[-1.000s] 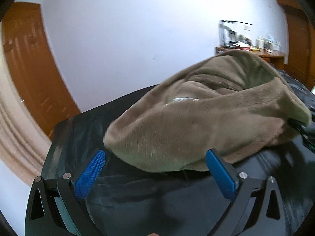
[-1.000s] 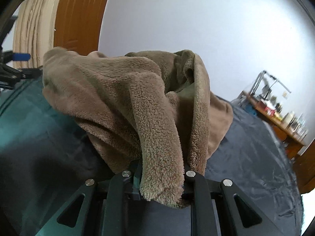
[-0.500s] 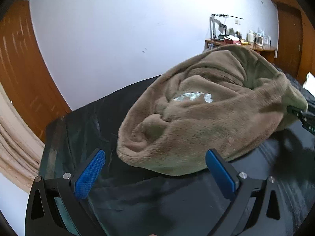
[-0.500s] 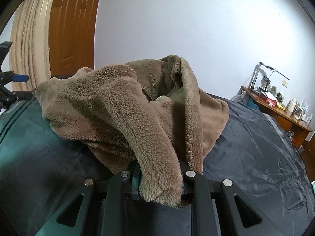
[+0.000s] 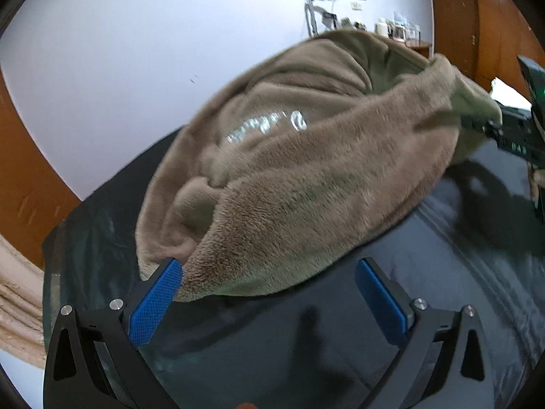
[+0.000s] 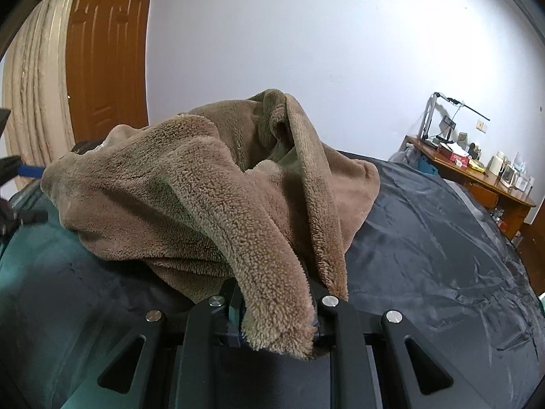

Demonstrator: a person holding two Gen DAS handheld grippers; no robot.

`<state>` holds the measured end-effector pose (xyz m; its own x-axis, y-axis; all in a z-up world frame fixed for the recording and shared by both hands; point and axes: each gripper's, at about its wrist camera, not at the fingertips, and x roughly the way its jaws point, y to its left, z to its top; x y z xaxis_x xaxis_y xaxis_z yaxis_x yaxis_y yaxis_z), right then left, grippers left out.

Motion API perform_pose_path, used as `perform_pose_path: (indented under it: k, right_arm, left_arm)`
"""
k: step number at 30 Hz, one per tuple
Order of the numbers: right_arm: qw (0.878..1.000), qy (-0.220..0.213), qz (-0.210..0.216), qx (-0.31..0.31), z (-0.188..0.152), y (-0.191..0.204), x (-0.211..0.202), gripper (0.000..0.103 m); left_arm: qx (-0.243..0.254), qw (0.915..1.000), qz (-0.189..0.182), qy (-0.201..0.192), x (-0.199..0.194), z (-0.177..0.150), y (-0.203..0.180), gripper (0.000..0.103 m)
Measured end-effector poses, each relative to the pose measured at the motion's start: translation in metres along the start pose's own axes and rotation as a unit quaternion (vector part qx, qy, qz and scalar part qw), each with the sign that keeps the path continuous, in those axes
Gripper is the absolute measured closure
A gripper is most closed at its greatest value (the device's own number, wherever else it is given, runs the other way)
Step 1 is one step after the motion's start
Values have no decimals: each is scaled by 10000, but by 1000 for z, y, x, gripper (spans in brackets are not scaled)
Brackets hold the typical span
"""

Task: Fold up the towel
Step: 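Close the left gripper on another blanket edge while the right gripper holds its edge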

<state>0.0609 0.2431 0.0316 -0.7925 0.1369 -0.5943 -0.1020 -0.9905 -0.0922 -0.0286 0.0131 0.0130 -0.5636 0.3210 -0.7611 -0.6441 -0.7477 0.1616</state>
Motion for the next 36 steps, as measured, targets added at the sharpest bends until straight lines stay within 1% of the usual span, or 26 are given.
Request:
perform_pose_path:
  k: [1, 2, 4, 6, 7, 9, 11, 13, 15, 18, 21, 25, 28, 30, 31, 32, 35, 36]
  right_arm:
    - [10000, 5, -5, -4, 0, 0, 0, 82]
    - [10000, 10, -9, -8, 0, 1, -1, 82]
    - [10000, 25, -39, -45, -1, 2, -2, 82]
    - [9997, 47, -155, -166, -1, 4, -2, 82]
    - [9989, 58, -356, -301, -2, 6, -2, 82]
    - [9976, 75, -579, -360, -2, 5, -2, 82]
    - [9967, 98, -740, -320, -2, 1, -2, 82]
    - [9966, 103, -759, -301, -2, -1, -2, 82]
    - [9966, 106, -770, -284, -2, -3, -1, 82]
    - [9965, 112, -787, -258, -3, -5, -1, 82]
    - [9964, 117, -805, -232, -3, -8, 0, 82]
    - [9963, 125, -827, -197, -3, -11, 1, 82]
    - [9966, 136, -797, -165, -2, -13, 7, 82]
    - [9968, 130, -778, -159, -2, -13, 6, 82]
    - [9968, 125, -773, -170, -2, -13, 6, 82]
    - [9968, 119, -768, -182, -2, -13, 6, 82]
    - [9971, 114, -729, -192, -2, -13, 5, 82]
    - [9973, 108, -701, -185, -2, -13, 5, 82]
  left_arm:
    - [58, 10000, -54, 29, 3, -1, -2, 8]
    - [2, 9999, -113, 60, 4, -2, 1, 11]
    - [-217, 9994, -236, 124, 5, -5, 10, 26]
    - [-435, 9982, -359, 187, 6, -7, 20, 33]
    - [-489, 9978, -409, 201, 5, -8, 22, 35]
    - [-409, 9979, -467, 204, 2, -11, 19, 35]
    - [-179, 9985, -459, 232, -1, -14, 9, 35]
    - [53, 9989, -378, 267, -3, -19, -1, 34]
    - [173, 9991, -278, 269, -5, -20, -7, 34]
    - [32, 9995, -246, 185, -9, -18, -3, 34]
    - [1, 9999, -100, 66, -12, -12, 0, 34]
    - [272, 9996, 81, -8, -6, 0, -10, 34]
    - [435, 9990, 14, 98, 3, 4, -15, 34]
    - [513, 9983, 12, 292, 13, 4, -20, 34]
    - [554, 9975, 78, 425, 19, 3, -23, 38]
    - [519, 9975, 88, 462, 22, 3, -24, 41]
    - [265, 9987, 42, 424, 23, 2, -19, 65]
    - [131, 9991, 35, 400, 22, 1, -15, 68]
